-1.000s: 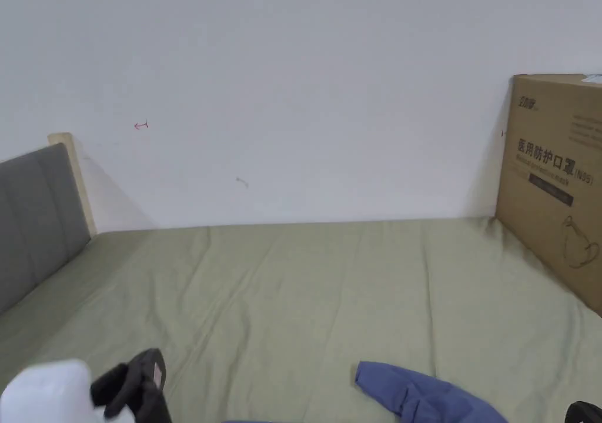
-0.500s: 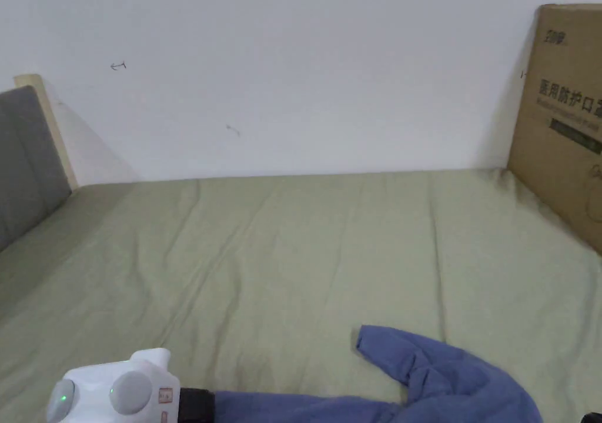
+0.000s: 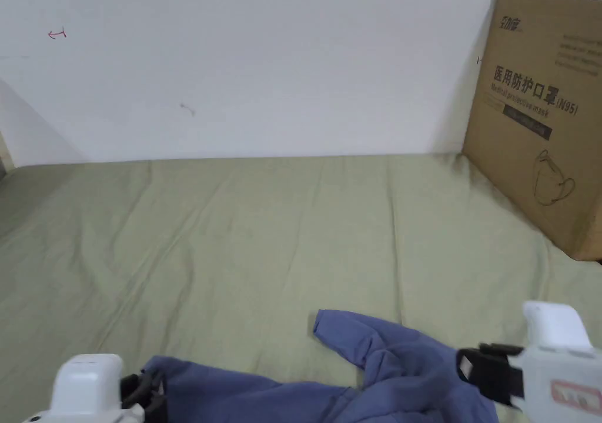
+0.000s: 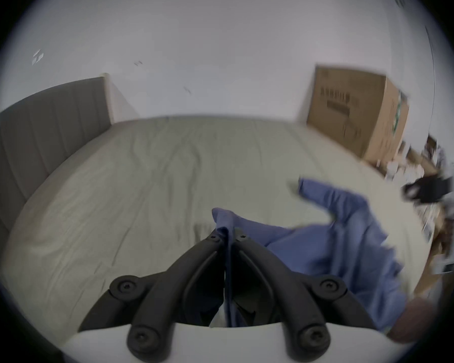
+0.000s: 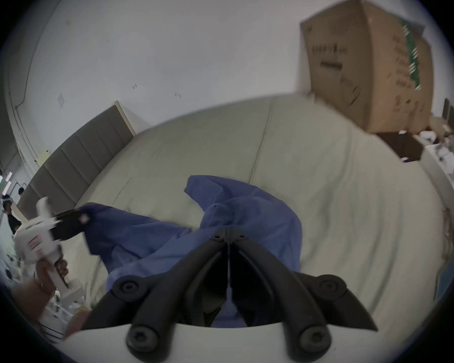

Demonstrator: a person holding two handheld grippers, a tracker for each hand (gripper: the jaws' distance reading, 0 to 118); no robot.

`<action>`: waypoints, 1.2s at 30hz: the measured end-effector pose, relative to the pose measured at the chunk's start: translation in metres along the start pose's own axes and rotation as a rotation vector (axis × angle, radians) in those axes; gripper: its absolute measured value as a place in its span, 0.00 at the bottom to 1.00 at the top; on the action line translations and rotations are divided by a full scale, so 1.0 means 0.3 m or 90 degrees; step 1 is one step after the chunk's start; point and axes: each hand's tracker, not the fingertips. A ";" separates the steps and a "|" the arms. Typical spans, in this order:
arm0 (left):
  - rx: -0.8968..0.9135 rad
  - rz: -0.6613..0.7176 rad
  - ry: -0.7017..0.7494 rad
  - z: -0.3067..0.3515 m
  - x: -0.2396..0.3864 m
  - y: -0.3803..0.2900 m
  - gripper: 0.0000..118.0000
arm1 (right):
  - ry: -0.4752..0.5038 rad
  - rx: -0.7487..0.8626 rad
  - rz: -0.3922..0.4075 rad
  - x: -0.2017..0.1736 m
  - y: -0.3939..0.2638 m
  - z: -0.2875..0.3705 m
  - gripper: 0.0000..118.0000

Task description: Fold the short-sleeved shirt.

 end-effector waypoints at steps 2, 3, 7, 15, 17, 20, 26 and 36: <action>0.027 0.031 -0.024 0.053 -0.030 0.025 0.03 | -0.035 -0.033 0.001 0.063 0.082 -0.110 1.00; 0.026 0.028 -0.034 0.076 -0.039 0.033 0.03 | -0.077 -0.070 -0.002 0.089 0.115 -0.180 0.99; 0.003 0.019 -0.027 0.103 -0.069 0.067 0.03 | -0.153 -0.165 -0.017 0.180 0.177 -0.363 0.98; -0.041 0.033 -0.003 0.095 -0.139 0.066 0.03 | -0.144 -0.237 0.124 0.088 0.074 -0.377 0.21; -0.051 0.035 0.000 0.096 -0.139 0.066 0.03 | -0.105 -0.243 0.089 0.062 0.077 -0.326 0.05; -0.042 0.031 0.005 0.128 -0.134 0.092 0.03 | -0.101 -0.166 0.090 0.018 0.100 -0.198 0.05; -0.001 0.021 0.022 0.216 -0.163 0.262 0.03 | -0.091 -0.024 0.051 0.014 0.268 0.157 0.05; 0.062 -0.035 0.040 0.268 -0.132 0.701 0.03 | -0.113 0.156 0.066 -0.057 0.579 0.610 0.05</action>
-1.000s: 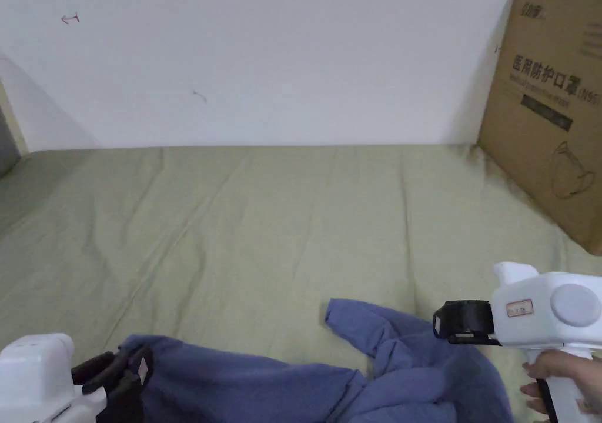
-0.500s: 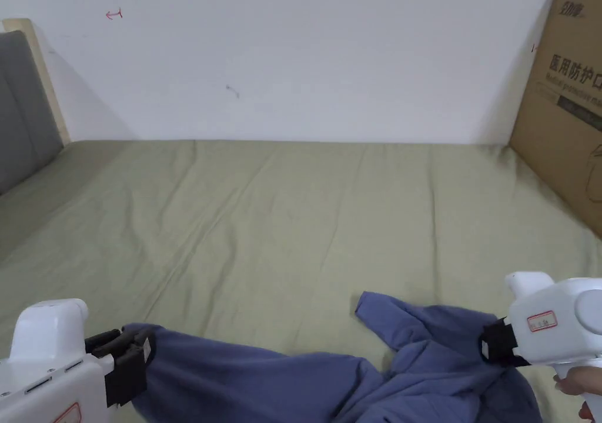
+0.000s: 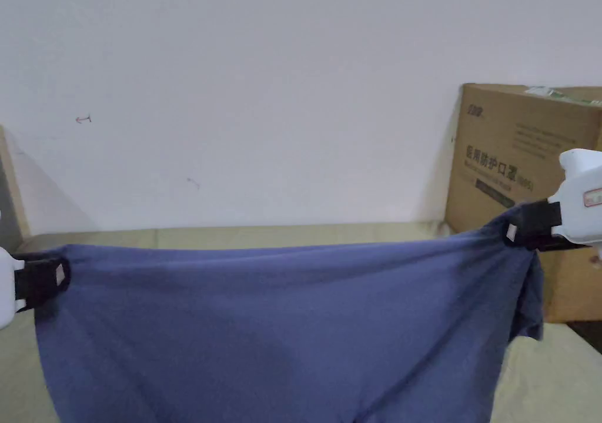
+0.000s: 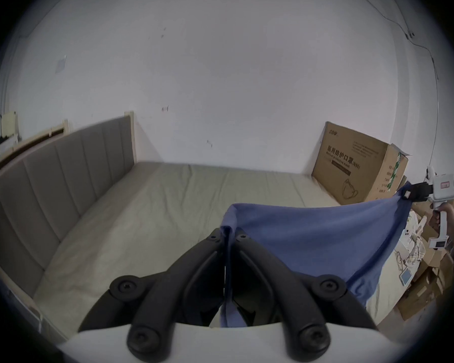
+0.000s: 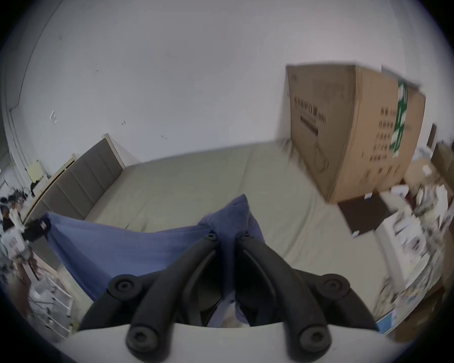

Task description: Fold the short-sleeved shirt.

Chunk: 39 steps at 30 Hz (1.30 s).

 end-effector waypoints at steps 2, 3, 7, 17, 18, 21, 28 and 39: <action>0.016 -0.020 0.005 -0.004 0.040 0.091 0.03 | -0.028 0.011 0.039 -0.029 0.075 0.014 0.05; 0.025 -0.032 0.011 -0.014 0.057 0.141 0.03 | -0.041 0.021 0.054 -0.045 0.119 0.024 0.05; 0.050 -0.048 0.041 -0.059 0.097 0.304 0.03 | -0.088 0.072 0.111 -0.094 0.288 0.035 0.05; 0.167 -0.028 0.124 -0.185 0.159 0.578 0.03 | -0.168 0.252 0.181 -0.223 0.643 0.075 0.05; 0.178 -0.031 0.132 -0.194 0.168 0.594 0.03 | -0.179 0.267 0.190 -0.233 0.658 0.076 0.05; 0.210 -0.067 0.162 -0.230 0.199 0.615 0.03 | -0.203 0.301 0.201 -0.242 0.680 0.051 0.05; 0.142 -0.080 0.140 -0.397 0.240 0.432 0.03 | -0.231 0.267 0.125 -0.155 0.420 -0.210 0.05; -0.306 -0.068 -0.037 -0.469 0.104 -0.714 0.03 | -0.139 -0.233 0.072 0.186 -0.777 -0.554 0.05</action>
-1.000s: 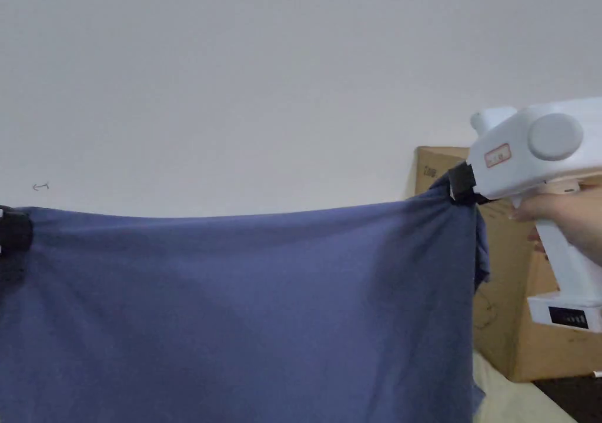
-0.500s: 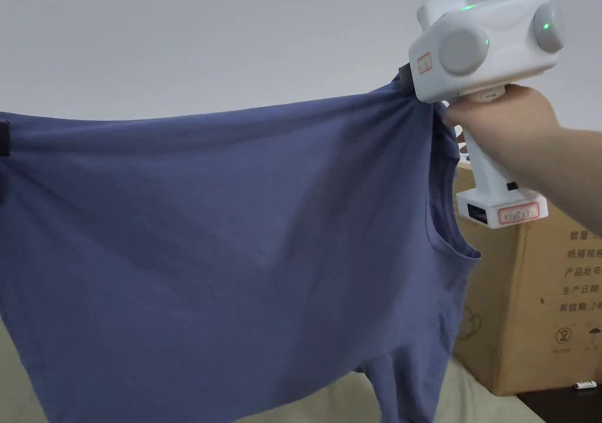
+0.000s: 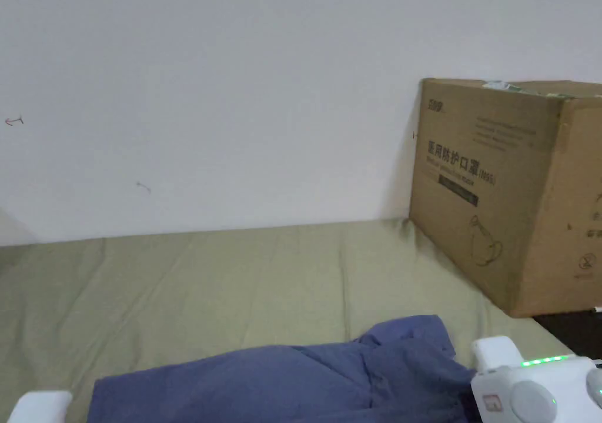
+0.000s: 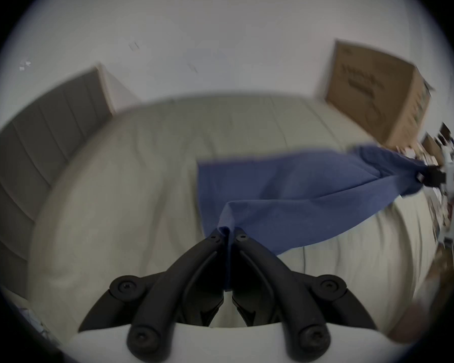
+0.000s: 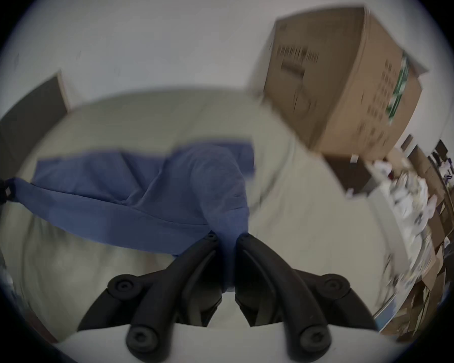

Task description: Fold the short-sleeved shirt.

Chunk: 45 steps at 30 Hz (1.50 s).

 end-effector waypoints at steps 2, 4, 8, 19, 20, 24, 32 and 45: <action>-0.032 0.028 -0.038 0.014 -0.032 -0.167 0.03 | 0.018 -0.005 -0.022 0.035 -0.175 0.037 0.05; -0.047 0.055 -0.052 0.068 -0.054 -0.294 0.03 | 0.067 -0.014 -0.044 0.051 -0.332 0.120 0.05; -0.034 0.054 -0.071 0.252 -0.064 -0.434 0.03 | 0.103 -0.026 -0.069 0.075 -0.542 0.317 0.05; -0.021 0.052 -0.077 0.499 -0.068 -0.501 0.26 | 0.113 0.010 -0.098 0.048 -0.704 0.543 0.12; -0.020 0.055 -0.076 0.515 -0.073 -0.501 0.41 | 0.112 0.013 -0.103 0.047 -0.703 0.556 0.29; 0.086 0.102 -0.082 0.595 -0.079 -0.492 1.00 | 0.113 0.084 -0.135 0.046 -0.665 0.617 0.99; 0.317 0.142 -0.030 0.741 0.088 -0.340 0.80 | 0.141 0.323 -0.180 -0.097 -0.491 0.773 0.85; 0.037 0.076 -0.071 0.111 -0.044 0.299 0.09 | 0.201 0.393 -0.174 -0.218 -0.228 0.652 0.07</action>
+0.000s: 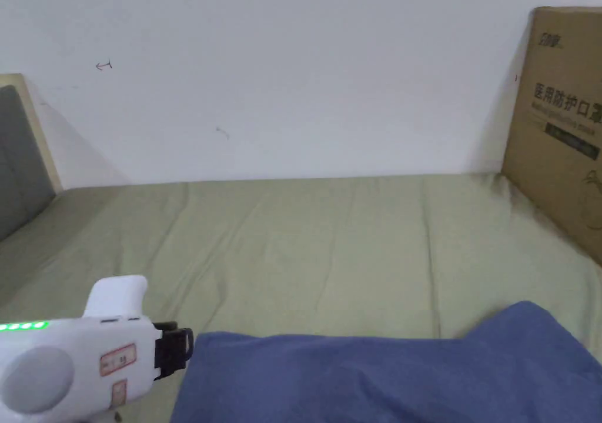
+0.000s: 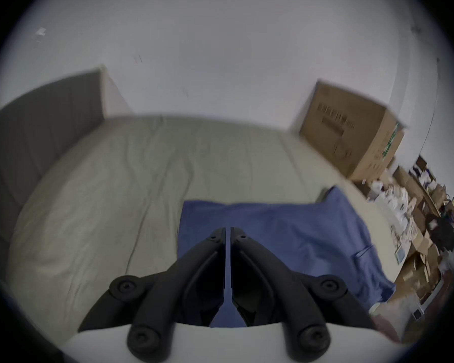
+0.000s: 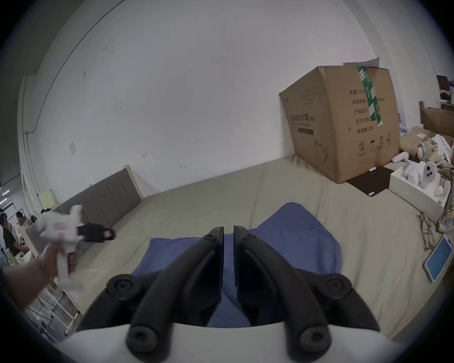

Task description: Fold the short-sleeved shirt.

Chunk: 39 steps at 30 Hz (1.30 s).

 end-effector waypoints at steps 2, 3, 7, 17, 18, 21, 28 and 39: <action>-0.063 0.028 0.030 -0.195 -0.088 0.063 0.52 | -0.008 -0.024 0.011 0.011 -0.016 -0.042 0.07; -0.082 0.027 0.073 -0.283 -0.120 0.084 0.64 | -0.014 -0.040 0.011 0.022 -0.030 -0.062 0.07; -0.077 -0.028 0.139 -0.529 -0.179 0.105 0.99 | -0.036 -0.089 -0.009 0.122 -0.105 -0.122 0.07; -0.023 -0.103 0.133 -0.647 -0.150 -0.009 0.65 | -0.094 -0.120 0.003 0.236 -0.121 -0.210 0.07; 0.004 -0.116 0.108 -0.614 -0.123 -0.022 0.29 | -0.092 -0.115 0.013 0.240 -0.113 -0.237 0.07; 0.010 -0.139 0.125 -0.549 -0.066 -0.059 0.02 | -0.098 -0.099 0.064 0.241 -0.079 -0.299 0.07; 0.077 -0.061 0.027 -0.385 -0.024 -0.045 0.02 | -0.134 0.113 0.381 0.222 -0.055 -0.376 0.07; 0.090 -0.082 0.023 -0.279 0.015 0.017 0.02 | -0.190 -0.241 0.169 0.620 0.083 -0.966 1.00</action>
